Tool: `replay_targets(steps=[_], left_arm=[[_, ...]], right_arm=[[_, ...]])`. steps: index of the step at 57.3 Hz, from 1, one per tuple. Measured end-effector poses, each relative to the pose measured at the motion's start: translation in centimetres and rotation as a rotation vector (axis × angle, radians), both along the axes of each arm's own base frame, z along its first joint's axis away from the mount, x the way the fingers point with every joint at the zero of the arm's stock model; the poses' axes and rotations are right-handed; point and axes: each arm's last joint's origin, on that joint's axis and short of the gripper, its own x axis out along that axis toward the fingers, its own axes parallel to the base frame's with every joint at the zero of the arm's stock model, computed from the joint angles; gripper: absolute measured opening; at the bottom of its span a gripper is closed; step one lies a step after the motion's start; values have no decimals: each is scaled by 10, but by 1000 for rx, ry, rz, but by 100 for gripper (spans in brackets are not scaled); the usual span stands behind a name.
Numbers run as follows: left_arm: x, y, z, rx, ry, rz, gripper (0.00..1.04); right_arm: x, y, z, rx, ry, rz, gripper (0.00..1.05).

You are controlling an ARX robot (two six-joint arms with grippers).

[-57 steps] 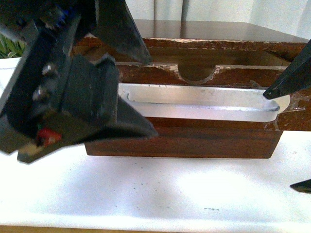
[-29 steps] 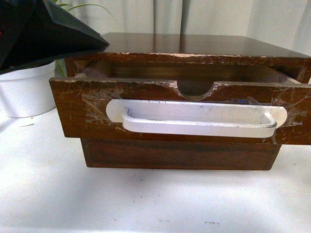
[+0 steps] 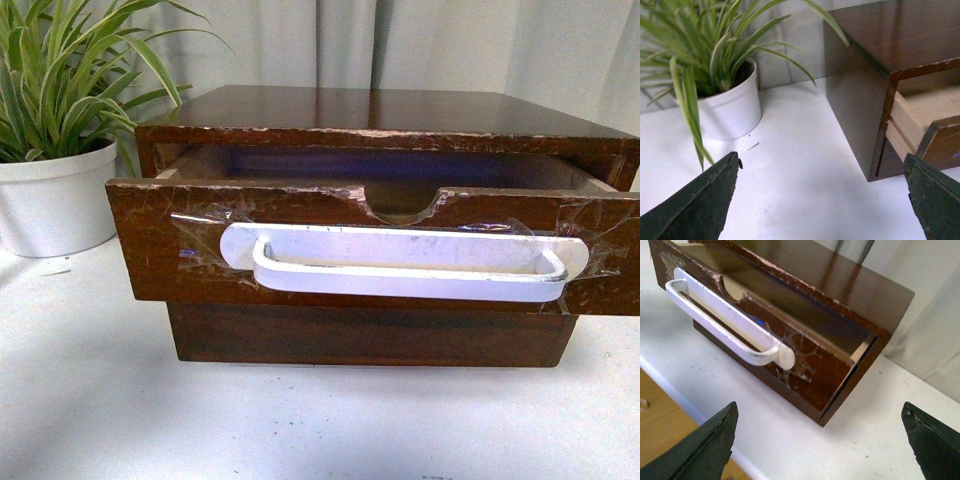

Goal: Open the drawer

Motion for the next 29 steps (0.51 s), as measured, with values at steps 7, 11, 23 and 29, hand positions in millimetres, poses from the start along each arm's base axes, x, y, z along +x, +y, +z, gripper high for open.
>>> replay_targets(steps=[7, 11, 23, 29], left_arm=[[-24, -1, -26, -105, 51, 77, 98], [-37, -2, -37, -161, 69, 118, 98], [-66, -7, -56, -252, 95, 209, 98], [-72, -9, -60, -274, 97, 218, 98]], right_arm=[[-17, -6, -17, 62, 35, -50, 96], [-25, -9, -27, 86, 59, -74, 96], [-39, -14, -44, 157, 99, -145, 96], [-42, -14, -53, 203, 112, -151, 96]])
